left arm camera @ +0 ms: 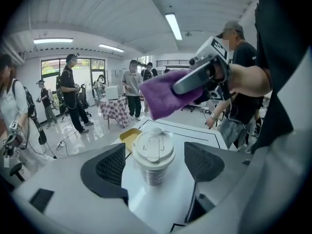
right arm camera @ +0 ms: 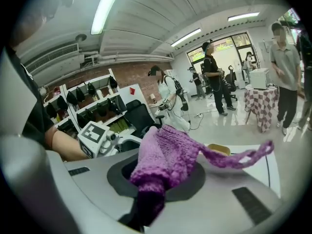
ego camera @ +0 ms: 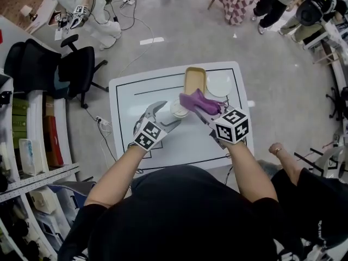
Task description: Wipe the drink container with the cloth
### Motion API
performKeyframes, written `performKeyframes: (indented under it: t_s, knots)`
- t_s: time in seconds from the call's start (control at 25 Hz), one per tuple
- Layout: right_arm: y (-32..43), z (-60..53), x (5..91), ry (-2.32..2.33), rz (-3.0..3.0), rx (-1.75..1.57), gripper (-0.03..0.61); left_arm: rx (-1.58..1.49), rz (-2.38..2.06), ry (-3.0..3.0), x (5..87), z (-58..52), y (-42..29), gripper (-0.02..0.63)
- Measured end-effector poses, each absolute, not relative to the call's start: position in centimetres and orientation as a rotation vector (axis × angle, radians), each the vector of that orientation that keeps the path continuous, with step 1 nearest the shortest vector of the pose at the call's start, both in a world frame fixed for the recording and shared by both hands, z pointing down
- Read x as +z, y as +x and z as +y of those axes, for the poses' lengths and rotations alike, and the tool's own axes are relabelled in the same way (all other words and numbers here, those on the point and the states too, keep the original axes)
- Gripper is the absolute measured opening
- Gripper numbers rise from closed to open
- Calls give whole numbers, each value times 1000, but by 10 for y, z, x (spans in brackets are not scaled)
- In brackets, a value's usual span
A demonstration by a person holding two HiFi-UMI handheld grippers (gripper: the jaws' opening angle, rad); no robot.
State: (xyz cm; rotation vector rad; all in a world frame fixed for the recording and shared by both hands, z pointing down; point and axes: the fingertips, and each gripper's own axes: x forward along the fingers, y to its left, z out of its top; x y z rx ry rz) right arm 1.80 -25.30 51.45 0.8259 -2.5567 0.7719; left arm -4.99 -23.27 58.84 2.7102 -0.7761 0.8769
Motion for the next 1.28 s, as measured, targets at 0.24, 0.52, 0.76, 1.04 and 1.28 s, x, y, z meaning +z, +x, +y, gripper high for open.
performKeyframes:
  t_s: [0.24, 0.52, 0.76, 1.04, 1.28]
  knots:
    - [-33, -252, 513, 585, -2606, 787, 78, 914, -772, 2701, 611, -245, -35, 419]
    - [-63, -240, 556, 382, -2534, 886, 78, 945, -812, 2738, 624, -256, -25, 422]
    - [-60, -237, 591, 400, -2397, 889, 78, 1064, -819, 2750, 634, -257, -24, 422]
    - [-57, -242, 599, 444, -2346, 806, 78, 1069, -833, 2770, 637, -258, -27, 420]
    - [-37, -255, 599, 496, -2332, 784, 83, 1076, -826, 2771, 637, -258, -23, 420]
